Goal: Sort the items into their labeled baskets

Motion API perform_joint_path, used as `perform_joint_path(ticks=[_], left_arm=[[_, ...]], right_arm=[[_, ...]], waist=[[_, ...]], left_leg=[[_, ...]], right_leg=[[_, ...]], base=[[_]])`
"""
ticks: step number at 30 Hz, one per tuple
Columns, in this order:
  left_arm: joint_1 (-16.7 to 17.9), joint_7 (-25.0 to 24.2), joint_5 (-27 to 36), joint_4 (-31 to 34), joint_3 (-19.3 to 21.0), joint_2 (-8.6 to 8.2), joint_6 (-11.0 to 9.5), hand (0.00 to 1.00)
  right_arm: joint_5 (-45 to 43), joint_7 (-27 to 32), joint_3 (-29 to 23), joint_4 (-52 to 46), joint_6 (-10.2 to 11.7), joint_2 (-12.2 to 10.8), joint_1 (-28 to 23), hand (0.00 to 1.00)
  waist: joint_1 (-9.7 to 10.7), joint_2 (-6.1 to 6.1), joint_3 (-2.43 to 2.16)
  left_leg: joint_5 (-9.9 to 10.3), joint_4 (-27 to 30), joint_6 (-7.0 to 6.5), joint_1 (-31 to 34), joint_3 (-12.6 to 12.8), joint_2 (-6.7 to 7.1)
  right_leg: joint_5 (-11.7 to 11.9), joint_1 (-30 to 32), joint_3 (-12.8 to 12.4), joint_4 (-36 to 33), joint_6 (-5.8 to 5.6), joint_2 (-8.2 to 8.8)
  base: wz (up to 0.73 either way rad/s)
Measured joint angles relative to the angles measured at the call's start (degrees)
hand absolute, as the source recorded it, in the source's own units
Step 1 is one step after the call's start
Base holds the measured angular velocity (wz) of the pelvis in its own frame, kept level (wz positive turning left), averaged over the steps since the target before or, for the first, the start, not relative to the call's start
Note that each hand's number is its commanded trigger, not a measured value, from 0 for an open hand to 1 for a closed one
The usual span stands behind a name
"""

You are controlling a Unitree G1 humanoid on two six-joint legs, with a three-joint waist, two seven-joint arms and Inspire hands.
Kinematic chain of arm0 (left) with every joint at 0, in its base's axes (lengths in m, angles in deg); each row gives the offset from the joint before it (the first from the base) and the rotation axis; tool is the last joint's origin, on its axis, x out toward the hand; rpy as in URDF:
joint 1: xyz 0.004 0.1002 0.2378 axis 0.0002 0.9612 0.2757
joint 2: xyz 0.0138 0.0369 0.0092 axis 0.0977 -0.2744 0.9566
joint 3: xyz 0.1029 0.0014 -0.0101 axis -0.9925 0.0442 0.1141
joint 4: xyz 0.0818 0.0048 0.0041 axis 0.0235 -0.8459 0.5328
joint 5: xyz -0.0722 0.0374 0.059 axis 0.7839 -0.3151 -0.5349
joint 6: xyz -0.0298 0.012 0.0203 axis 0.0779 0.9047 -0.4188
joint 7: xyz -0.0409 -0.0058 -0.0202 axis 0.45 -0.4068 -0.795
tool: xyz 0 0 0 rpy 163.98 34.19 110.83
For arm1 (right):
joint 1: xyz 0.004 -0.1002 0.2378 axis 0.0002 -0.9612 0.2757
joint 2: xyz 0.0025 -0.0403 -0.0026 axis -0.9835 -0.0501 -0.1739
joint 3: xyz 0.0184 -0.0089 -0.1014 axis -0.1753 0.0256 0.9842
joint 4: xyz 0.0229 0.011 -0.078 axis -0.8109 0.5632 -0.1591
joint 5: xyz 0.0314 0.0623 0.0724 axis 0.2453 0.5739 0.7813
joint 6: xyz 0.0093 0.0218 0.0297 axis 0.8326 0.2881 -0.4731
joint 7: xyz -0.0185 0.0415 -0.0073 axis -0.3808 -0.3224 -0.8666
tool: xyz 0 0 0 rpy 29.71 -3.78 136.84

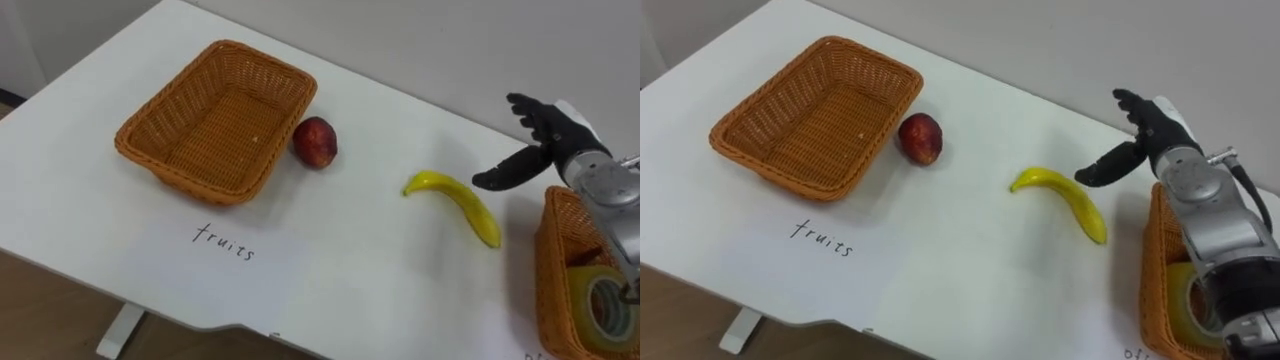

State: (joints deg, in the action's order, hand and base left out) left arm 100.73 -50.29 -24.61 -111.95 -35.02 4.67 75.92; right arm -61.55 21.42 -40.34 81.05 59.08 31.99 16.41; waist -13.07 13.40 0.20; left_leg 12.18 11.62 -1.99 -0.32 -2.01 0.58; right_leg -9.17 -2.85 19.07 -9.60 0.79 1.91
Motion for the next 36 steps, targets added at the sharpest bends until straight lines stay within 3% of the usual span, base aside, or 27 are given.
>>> perform_joint_path(ticks=[4, 15, 22, 28, 36], left_arm=[[-0.6, 0.0, 0.0, -0.1, -0.3, 0.05, 0.0, 0.0], [-2.2, 0.1, 0.1, -2.0, -1.5, 0.14, -0.1, 0.0], [-2.1, 0.1, 0.1, -2.0, -1.6, 0.14, 0.0, 0.0], [-1.9, -0.5, 0.1, -2.0, -3.4, 0.21, 0.1, 0.0], [-2.1, -0.3, 0.1, -1.9, -3.4, 0.21, 0.2, 0.0]], right_arm=[[-0.4, -2.0, 0.0, 0.3, 0.0, 0.0, 0.0, 0.0], [-0.9, -6.3, 3.2, 0.3, 0.0, 0.0, 0.0, 0.0], [-2.9, -7.2, 3.2, -0.3, 0.0, 0.0, 0.0, 0.0], [-2.9, -7.6, 3.8, -0.3, 0.0, 0.0, 0.0, 0.0], [-2.9, -7.5, 4.3, -0.1, 0.0, 0.0, 0.0, 0.0]], waist=[[0.0, -0.31, 0.22], [-0.8, -0.45, 0.08], [-1.5, -0.68, 0.08], [-1.5, -1.44, 0.38], [-1.7, -2.04, 0.19]], left_leg=[[0.0, 0.0, 0.0, 0.0, 0.0, -0.01], [0.0, 0.2, 0.0, -0.3, 0.3, -0.1], [0.0, 0.2, 0.0, -0.2, 0.3, -0.08], [0.0, 0.1, 0.0, 0.0, 0.0, 0.0], [0.0, 0.3, -0.01, 0.1, 0.0, 0.04]], right_leg=[[0.0, 0.1, 0.0, 0.0, 0.0, -0.02], [0.0, 0.0, -0.3, 0.0, 0.0, -0.08], [0.0, 0.0, -0.2, 0.0, 0.0, -0.08], [0.0, 0.0, 0.0, 0.0, 0.0, -0.05], [0.0, 0.0, 0.1, 0.0, 0.0, 0.0]], base=[[0.0], [-0.01], [0.0], [0.0], [0.0]])
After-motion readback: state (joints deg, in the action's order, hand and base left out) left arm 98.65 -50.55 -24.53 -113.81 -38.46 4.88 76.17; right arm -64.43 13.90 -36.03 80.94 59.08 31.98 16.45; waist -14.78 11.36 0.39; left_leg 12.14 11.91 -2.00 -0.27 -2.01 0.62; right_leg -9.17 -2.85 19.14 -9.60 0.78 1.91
